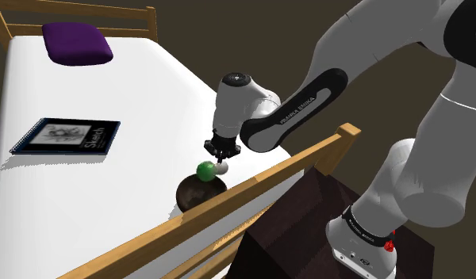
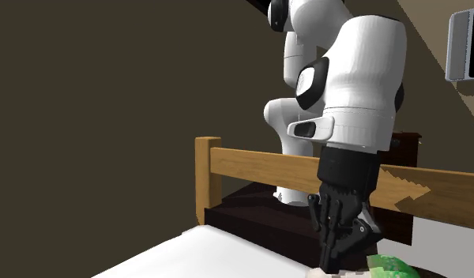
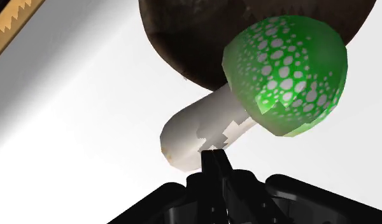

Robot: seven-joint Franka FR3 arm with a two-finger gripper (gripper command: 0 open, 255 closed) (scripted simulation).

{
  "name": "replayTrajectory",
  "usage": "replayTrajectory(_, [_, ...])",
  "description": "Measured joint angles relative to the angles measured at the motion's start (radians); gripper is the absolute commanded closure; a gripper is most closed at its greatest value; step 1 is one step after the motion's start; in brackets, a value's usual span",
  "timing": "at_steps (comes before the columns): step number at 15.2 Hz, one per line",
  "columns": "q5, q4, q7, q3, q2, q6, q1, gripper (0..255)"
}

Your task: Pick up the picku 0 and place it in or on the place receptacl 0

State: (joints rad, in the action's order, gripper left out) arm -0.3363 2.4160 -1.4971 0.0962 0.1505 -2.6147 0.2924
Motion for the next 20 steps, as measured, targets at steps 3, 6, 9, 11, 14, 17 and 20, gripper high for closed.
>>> replayTrajectory(3, [0.000,0.001,0.000,0.000,-0.001,0.000,0.000,0])
replayTrajectory(6, [0.033,-0.023,-0.091,-0.009,0.005,0.044,0.022,0])
replayTrajectory(9, [0.095,-0.054,0.018,0.020,0.012,0.067,0.011,0])
replayTrajectory(11, [0.192,-0.089,0.136,0.058,0.008,0.111,-0.003,0])
replayTrajectory(14, [0.312,-0.162,0.281,0.103,0.018,0.189,-0.016,0])
replayTrajectory(17, [0.330,-0.174,0.309,0.110,0.046,0.179,-0.018,0])
replayTrajectory(20, [0.324,-0.171,0.306,0.109,0.077,0.146,-0.015,0])
